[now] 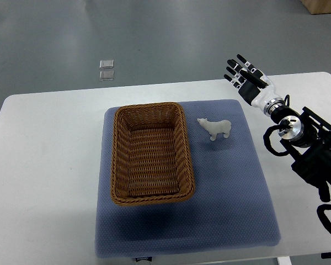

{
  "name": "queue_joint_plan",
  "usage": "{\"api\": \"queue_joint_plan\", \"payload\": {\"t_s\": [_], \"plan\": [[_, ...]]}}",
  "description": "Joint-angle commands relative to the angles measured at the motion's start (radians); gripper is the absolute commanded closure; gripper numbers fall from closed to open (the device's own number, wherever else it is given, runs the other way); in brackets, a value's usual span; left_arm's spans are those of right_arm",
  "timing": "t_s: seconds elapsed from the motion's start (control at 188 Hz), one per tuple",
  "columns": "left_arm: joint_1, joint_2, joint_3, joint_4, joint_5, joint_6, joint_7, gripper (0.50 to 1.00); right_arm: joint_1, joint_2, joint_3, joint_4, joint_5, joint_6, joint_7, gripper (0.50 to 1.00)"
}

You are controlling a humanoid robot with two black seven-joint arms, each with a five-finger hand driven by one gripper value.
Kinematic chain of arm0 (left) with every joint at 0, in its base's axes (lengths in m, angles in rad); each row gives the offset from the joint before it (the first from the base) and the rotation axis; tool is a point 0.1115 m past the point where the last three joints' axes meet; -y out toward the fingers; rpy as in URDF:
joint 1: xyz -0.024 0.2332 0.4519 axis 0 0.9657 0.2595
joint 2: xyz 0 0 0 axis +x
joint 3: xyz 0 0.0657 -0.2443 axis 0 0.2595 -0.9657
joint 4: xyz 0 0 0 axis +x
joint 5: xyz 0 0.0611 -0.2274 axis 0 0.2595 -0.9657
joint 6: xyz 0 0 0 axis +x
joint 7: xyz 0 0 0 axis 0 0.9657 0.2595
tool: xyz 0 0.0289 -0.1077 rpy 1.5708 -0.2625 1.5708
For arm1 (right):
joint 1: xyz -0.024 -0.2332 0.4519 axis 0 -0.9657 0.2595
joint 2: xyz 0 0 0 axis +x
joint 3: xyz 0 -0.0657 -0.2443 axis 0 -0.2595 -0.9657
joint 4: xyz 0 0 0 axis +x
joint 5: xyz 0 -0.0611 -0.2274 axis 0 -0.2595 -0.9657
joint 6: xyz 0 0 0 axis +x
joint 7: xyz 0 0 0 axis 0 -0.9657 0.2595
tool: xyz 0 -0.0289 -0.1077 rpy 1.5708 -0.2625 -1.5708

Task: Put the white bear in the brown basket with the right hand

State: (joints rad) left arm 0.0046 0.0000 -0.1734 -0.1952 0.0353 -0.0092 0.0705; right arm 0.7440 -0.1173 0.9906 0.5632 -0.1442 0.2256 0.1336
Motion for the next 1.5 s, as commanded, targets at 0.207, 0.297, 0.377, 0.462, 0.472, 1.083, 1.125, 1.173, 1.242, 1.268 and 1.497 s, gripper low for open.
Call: {"api": "queue_joint_plan", "payload": {"t_s": [0.207, 0.297, 0.377, 0.462, 0.472, 1.083, 1.125, 1.173, 1.242, 1.268, 1.497], "plan": [[-0.002, 0.0, 0.0, 0.005, 0.0, -0.006, 0.0, 0.5, 0.051, -0.018, -0.069, 0.009, -0.123, 0.011, -0.019, 0.57], [-0.002, 0.0, 0.0, 0.011, 0.0, -0.006, 0.0, 0.5, 0.098, -0.071, -0.162, 0.02, -0.268, 0.034, -0.02, 0.57], [-0.003, 0.0, 0.0, 0.011, 0.0, -0.006, 0.0, 0.5, 0.138, -0.122, -0.233, 0.049, -0.371, 0.089, -0.025, 0.57], [-0.003, 0.0, 0.0, 0.01, 0.0, -0.008, 0.0, 0.5, 0.199, -0.196, -0.334, 0.066, -0.518, 0.164, -0.031, 0.57], [-0.003, 0.0, 0.0, 0.01, 0.0, -0.009, 0.0, 0.5, 0.209, -0.203, -0.346, 0.069, -0.534, 0.172, -0.031, 0.57], [-0.002, 0.0, 0.0, 0.0, 0.0, -0.014, 0.002, 0.5, 0.477, -0.364, -0.75, 0.362, -0.953, 0.336, -0.181, 0.57], [-0.002, 0.0, -0.001, 0.0, 0.0, -0.014, 0.002, 0.5, 0.476, -0.36, -0.751, 0.366, -0.953, 0.336, -0.189, 0.57], [0.0, 0.0, -0.001, 0.0, 0.0, -0.014, 0.002, 0.5, 0.469, -0.355, -0.751, 0.366, -0.953, 0.331, -0.197, 0.572], [0.0, 0.0, -0.001, 0.002, 0.0, -0.014, 0.002, 0.5, 0.462, -0.351, -0.751, 0.366, -0.956, 0.321, -0.207, 0.572], [0.0, 0.0, -0.003, 0.003, 0.0, -0.014, 0.002, 0.5, 0.457, -0.351, -0.751, 0.366, -0.956, 0.317, -0.209, 0.572], [0.0, 0.0, 0.0, 0.01, 0.0, -0.014, 0.002, 0.5, 0.405, -0.341, -0.757, 0.366, -0.96, 0.259, -0.209, 0.572]]}}
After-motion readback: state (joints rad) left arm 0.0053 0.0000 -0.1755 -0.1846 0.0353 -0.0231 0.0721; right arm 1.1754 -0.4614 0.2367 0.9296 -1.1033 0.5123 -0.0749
